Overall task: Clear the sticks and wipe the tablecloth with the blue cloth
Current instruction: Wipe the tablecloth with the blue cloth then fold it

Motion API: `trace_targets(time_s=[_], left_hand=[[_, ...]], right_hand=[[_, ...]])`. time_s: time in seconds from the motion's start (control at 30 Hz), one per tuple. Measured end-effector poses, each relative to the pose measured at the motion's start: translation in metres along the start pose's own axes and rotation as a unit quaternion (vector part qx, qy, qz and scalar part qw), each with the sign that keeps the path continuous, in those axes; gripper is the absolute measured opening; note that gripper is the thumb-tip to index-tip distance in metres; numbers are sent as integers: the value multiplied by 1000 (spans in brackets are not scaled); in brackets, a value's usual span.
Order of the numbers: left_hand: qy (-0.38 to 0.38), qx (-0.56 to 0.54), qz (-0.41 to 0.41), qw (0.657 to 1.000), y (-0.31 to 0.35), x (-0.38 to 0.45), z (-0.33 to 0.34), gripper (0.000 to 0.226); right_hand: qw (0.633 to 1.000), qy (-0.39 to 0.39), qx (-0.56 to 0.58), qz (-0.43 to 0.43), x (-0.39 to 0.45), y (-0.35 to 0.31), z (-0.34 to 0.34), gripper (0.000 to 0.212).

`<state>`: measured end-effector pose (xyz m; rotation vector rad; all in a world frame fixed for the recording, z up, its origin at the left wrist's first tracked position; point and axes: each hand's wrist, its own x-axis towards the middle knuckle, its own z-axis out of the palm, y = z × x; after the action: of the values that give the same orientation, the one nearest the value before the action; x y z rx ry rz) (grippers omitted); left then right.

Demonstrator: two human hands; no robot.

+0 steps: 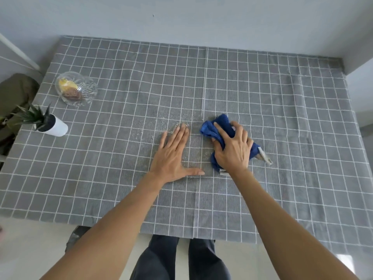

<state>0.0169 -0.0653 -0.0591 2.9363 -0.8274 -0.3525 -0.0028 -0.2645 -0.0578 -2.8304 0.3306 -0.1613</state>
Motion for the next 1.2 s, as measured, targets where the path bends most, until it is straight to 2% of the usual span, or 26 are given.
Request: trace_targets(time_s=[0.1,0.27,0.37,0.5,0.57,0.7,0.73,0.8,0.97,1.03,1.2], left_hand=[[-4,-2,6,1000,-1,-4,1,135],[0,-3,7,1000,0,-7,2,135],[-5,-6,4,1000,0,-7,2,135],[-12,-6,-1,1000,-1,-9,2,135],[-16,-9,-1,1000,-1,-9,1,135],[-14,-3,1,1000,-1,-9,0,135],[-14,-3,0,1000,-1,-9,0,135],[-11,-6,2,1000,0,-10,1,135],[-10,-10,5,1000,-2,-13,3,135],[-13,-13,5,1000,-2,-13,3,135],[-13,-4,3,1000,-1,-13,2,134]], right_hand=[[1000,-12,-10,-14,-5,0,-1,48],[991,-34,-47,-119,-30,0,-2,49],[996,-27,-38,-76,-27,9,-5,49],[997,-18,-49,50,-22,19,-11,49],[997,-12,-44,61,-22,14,-12,49],[993,-41,-51,-99,-41,-3,-10,51],[991,-42,-54,-115,-44,-2,-9,51],[993,-37,-54,-96,-39,7,-10,49],[996,-27,-59,53,-18,39,-19,47],[997,-19,-51,62,-18,37,-19,46],[996,-22,-42,-72,-45,3,-15,47]])
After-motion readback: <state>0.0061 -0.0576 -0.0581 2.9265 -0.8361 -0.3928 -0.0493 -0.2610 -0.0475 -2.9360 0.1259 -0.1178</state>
